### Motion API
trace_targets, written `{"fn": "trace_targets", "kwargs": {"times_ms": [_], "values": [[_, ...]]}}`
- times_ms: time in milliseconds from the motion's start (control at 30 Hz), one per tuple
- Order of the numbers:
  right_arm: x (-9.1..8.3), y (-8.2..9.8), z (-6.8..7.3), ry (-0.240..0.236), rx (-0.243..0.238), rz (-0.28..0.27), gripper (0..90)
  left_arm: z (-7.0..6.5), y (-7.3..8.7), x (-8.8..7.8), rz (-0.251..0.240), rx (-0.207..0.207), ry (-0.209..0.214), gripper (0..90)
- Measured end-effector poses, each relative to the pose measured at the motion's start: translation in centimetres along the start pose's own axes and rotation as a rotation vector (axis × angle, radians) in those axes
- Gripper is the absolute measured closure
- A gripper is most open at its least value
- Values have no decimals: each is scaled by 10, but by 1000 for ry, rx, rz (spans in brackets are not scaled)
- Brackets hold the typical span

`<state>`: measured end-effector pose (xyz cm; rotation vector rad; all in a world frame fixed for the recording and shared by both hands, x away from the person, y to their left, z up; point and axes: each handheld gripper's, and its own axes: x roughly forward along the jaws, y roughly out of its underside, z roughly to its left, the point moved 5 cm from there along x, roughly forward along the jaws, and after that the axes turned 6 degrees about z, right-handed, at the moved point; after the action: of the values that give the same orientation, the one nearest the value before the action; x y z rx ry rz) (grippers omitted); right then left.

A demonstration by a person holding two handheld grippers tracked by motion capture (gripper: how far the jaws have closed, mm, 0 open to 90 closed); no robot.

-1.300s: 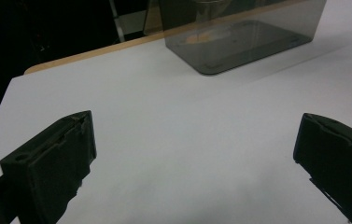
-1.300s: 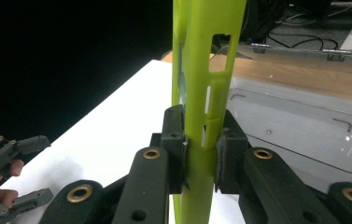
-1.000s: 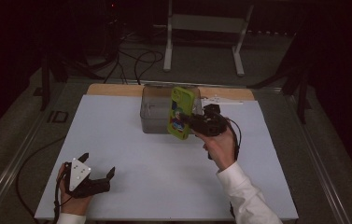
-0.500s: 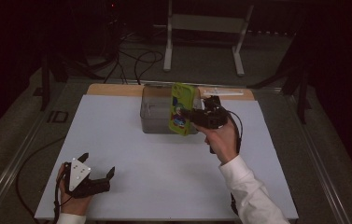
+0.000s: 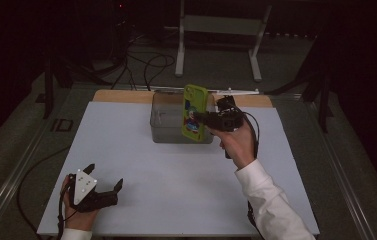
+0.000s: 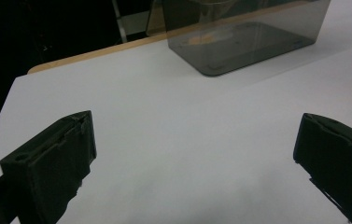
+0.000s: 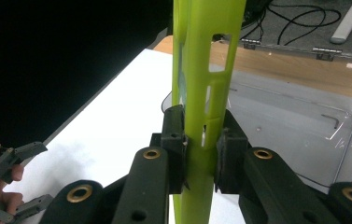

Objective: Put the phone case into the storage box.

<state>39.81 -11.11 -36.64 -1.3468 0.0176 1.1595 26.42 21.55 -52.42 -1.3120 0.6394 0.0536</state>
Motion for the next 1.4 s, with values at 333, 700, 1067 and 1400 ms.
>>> {"fn": "trace_targets", "kwargs": {"times_ms": [333,700,1067,1400], "values": [[-1,-13,-6,11,7,23,778,0,0,0,-5,-3,-4,0],[3,-20,-15,33,33,49,778,1,0,-1,-8,-4,-6,0],[11,-24,-21,65,49,84,778,1,0,-1,-7,-6,-5,0],[17,-29,-25,87,61,109,778,1,-1,-1,-9,-7,-6,0]]}}
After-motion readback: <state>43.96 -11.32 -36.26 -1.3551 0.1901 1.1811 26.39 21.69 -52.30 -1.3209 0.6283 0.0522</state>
